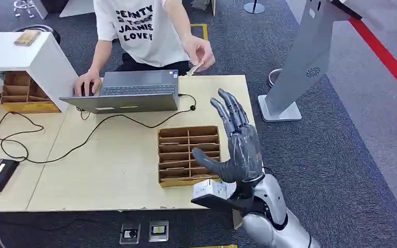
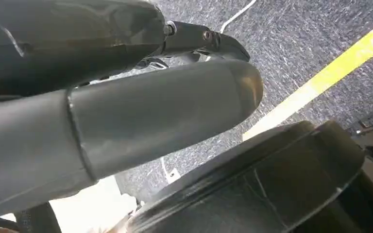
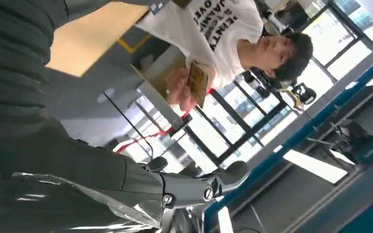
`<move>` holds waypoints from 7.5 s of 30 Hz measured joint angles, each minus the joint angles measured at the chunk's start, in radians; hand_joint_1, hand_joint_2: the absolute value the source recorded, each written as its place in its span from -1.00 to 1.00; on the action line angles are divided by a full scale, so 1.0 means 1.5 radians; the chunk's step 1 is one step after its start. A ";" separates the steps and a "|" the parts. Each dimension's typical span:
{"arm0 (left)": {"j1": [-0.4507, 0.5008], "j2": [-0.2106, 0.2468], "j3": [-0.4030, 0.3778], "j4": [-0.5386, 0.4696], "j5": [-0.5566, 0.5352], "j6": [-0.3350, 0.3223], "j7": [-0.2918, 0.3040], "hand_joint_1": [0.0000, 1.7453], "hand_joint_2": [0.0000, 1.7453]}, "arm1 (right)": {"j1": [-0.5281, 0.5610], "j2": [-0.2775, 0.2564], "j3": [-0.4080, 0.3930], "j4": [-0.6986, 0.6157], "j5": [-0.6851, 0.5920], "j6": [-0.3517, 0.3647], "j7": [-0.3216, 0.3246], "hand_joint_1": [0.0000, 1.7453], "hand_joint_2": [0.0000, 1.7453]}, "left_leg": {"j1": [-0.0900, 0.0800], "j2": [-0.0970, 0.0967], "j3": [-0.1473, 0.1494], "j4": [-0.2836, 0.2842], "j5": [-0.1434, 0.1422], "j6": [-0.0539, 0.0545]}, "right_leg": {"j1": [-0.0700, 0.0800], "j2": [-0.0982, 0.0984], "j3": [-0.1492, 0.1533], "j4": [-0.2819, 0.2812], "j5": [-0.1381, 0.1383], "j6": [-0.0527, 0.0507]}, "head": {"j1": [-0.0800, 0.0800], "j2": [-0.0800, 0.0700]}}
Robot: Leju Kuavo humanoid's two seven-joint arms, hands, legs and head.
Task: Pass the card to the sensor for recognition and then transmit it.
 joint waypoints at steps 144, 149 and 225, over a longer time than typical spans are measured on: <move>-0.003 0.002 -0.046 0.000 -0.008 -0.017 -0.008 -1.00 -1.00 | -0.045 -0.107 -0.095 -0.077 -0.009 0.131 0.281 1.00 1.00 | 0.000 0.000 0.001 0.000 0.000 0.000 | 0.000 0.000 0.000 0.000 0.001 0.000 | 0.000 0.000; -0.002 0.002 -0.045 0.000 -0.006 -0.013 -0.009 -1.00 -1.00 | -0.038 -0.149 -0.087 -0.099 -0.008 0.162 0.299 1.00 1.00 | 0.000 0.000 0.001 0.000 0.000 0.000 | 0.000 0.000 0.000 0.000 0.001 0.000 | 0.000 0.000; -0.002 0.002 -0.023 0.000 -0.031 -0.019 -0.008 -1.00 -1.00 | -0.140 -0.203 0.128 0.149 -0.291 0.505 0.306 1.00 1.00 | 0.000 -0.001 0.000 0.000 0.000 0.000 | 0.000 -0.001 0.000 0.000 0.001 0.000 | 0.000 0.000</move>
